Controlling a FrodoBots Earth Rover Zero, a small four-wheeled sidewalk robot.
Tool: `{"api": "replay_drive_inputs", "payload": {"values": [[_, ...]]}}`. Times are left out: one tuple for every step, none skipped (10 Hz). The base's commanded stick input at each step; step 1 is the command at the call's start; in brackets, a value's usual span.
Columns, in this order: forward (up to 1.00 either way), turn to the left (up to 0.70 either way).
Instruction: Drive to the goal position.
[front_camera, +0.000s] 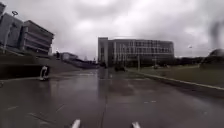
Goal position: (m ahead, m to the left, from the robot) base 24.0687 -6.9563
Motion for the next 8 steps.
{"api": "replay_drive_inputs", "payload": {"values": [[1.00,0.00],[1.00,0.00],[1.00,0.00],[1.00,0.00],[1.00,0.00],[1.00,0.00],[1.00,0.00],[1.00,0.00]]}}
